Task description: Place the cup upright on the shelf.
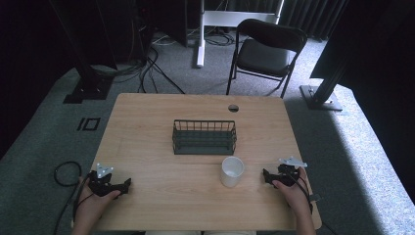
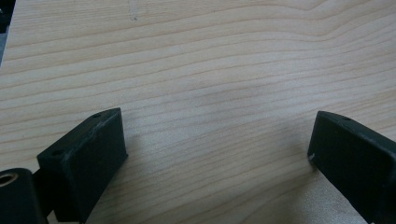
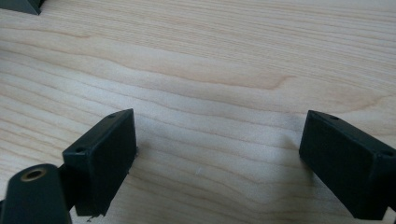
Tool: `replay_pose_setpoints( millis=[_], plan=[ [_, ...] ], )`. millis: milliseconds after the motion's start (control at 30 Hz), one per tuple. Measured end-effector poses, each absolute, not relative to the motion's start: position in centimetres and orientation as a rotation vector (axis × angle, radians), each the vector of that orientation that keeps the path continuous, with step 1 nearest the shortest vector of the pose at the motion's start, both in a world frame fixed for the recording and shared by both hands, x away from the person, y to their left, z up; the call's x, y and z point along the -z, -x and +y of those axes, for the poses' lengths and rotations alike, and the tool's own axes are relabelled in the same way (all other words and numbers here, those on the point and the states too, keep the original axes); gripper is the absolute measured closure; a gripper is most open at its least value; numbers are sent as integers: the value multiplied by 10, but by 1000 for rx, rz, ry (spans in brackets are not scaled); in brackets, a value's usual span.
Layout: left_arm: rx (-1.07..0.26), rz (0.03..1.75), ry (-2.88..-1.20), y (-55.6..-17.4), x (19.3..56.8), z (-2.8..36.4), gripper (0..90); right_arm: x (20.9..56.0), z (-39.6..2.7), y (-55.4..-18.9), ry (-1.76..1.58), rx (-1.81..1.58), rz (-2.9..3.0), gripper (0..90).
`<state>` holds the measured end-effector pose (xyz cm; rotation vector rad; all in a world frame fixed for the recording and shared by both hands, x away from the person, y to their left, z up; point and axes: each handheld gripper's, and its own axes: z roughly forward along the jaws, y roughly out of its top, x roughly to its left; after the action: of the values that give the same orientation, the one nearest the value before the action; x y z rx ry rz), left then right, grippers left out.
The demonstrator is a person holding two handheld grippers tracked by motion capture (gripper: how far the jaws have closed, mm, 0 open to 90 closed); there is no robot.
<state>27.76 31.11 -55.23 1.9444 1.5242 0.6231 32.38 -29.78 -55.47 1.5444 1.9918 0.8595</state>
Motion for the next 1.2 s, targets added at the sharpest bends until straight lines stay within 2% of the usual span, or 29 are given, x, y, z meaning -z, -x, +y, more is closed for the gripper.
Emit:
replay_pose_setpoints(
  millis=[900,1200],
  plan=[
    [-627,1544,-1937,-277,552,311,29,555,-298,-324,-1545,-859,1992,106],
    [-623,1451,-1968,-275,550,306,48,555,-298,-324,-1545,-859,1992,106]
  ],
)
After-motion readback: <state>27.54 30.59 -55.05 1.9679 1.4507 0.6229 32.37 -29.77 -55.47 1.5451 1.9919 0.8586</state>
